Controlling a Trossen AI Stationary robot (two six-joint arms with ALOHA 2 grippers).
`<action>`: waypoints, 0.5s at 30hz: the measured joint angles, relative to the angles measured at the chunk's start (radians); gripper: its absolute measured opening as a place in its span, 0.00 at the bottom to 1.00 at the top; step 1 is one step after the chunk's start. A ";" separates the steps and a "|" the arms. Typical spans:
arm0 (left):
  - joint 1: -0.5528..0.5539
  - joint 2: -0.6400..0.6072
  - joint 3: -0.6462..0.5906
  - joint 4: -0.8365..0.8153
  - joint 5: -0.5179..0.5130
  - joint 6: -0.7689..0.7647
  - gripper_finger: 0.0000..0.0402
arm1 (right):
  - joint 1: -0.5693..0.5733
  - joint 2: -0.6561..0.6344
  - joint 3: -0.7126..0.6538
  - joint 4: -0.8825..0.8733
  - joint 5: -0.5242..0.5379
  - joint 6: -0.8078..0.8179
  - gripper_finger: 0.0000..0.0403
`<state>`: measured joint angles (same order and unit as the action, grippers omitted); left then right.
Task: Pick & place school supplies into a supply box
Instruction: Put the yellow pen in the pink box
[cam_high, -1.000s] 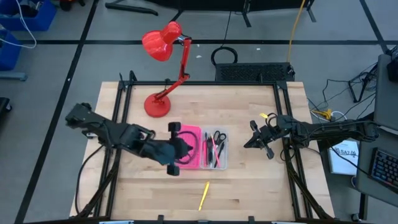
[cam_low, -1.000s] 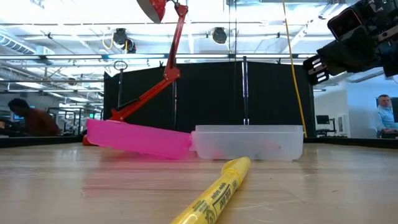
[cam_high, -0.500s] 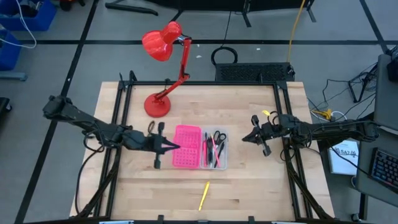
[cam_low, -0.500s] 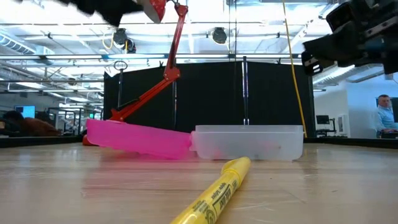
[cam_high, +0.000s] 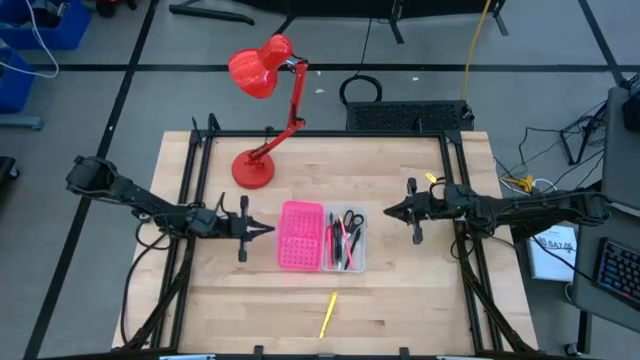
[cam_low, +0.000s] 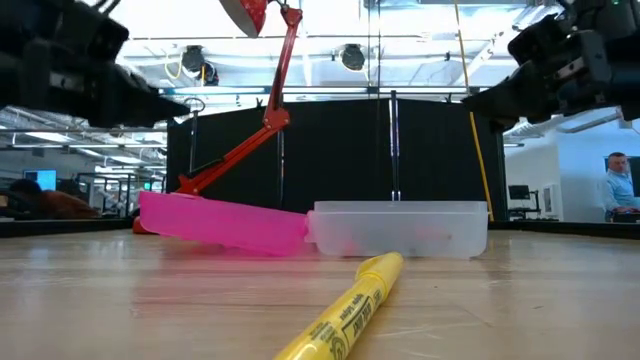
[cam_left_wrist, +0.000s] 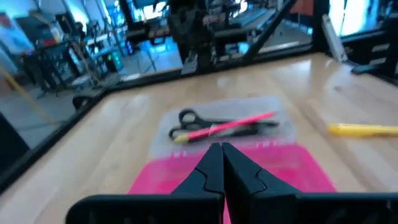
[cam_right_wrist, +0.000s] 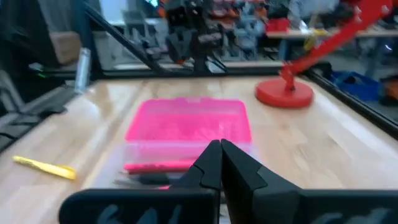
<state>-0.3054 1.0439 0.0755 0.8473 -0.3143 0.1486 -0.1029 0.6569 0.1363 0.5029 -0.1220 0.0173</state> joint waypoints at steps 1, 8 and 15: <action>0.007 0.000 -0.008 -0.004 0.001 -0.009 0.00 | 0.000 0.008 0.006 -0.011 0.018 0.003 0.00; 0.056 0.000 -0.022 -0.002 0.083 -0.007 0.00 | 0.004 0.135 0.223 -0.379 0.101 0.016 0.00; 0.107 0.001 -0.022 0.136 0.078 0.096 0.04 | 0.081 0.389 0.474 -0.746 0.264 0.029 0.00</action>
<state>-0.1987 1.0447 0.0540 0.9829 -0.2360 0.2442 -0.0221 1.0461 0.6099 -0.2426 0.1420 0.0464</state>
